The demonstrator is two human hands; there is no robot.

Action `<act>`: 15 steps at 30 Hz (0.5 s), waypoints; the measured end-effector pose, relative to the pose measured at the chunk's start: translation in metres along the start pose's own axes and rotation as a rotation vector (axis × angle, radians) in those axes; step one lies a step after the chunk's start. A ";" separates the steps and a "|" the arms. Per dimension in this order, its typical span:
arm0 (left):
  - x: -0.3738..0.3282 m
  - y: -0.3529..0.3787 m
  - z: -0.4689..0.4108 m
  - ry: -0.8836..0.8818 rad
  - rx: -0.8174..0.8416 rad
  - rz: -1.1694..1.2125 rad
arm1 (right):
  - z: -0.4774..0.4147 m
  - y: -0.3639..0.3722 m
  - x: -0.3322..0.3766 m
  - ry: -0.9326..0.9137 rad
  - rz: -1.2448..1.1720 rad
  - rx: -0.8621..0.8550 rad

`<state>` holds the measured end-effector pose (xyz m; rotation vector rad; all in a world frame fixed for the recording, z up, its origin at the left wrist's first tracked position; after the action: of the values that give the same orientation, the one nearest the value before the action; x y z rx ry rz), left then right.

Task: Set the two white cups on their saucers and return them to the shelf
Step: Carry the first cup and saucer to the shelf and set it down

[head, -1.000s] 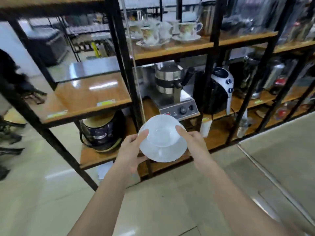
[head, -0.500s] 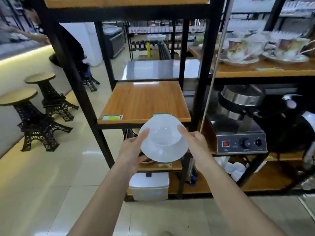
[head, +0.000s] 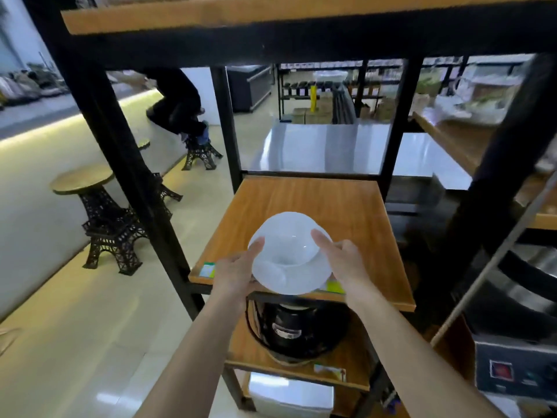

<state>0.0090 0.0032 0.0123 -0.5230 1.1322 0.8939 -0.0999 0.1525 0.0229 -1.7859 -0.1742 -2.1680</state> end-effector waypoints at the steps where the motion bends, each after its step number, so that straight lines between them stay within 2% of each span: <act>1: -0.003 0.001 -0.010 -0.008 -0.018 -0.019 | -0.010 0.007 0.002 0.001 0.007 0.018; 7: -0.022 -0.004 -0.067 0.020 -0.185 -0.055 | -0.066 0.050 0.005 0.092 0.050 0.055; 15: -0.044 -0.008 -0.127 -0.012 -0.180 -0.114 | -0.116 0.097 0.008 0.107 0.119 0.045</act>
<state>-0.0601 -0.1118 0.0063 -0.7217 1.0056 0.9026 -0.1778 0.0254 -0.0039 -1.6089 -0.0885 -2.1516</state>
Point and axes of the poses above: each hand's wrist, its own z-axis away from the middle knuckle, its own y-axis out of the palm, x = y × z, the point moved 3 cm from there along -z, towards the middle knuckle, and after that the axes turned 6 degrees about -x, right-handed, at the moved point
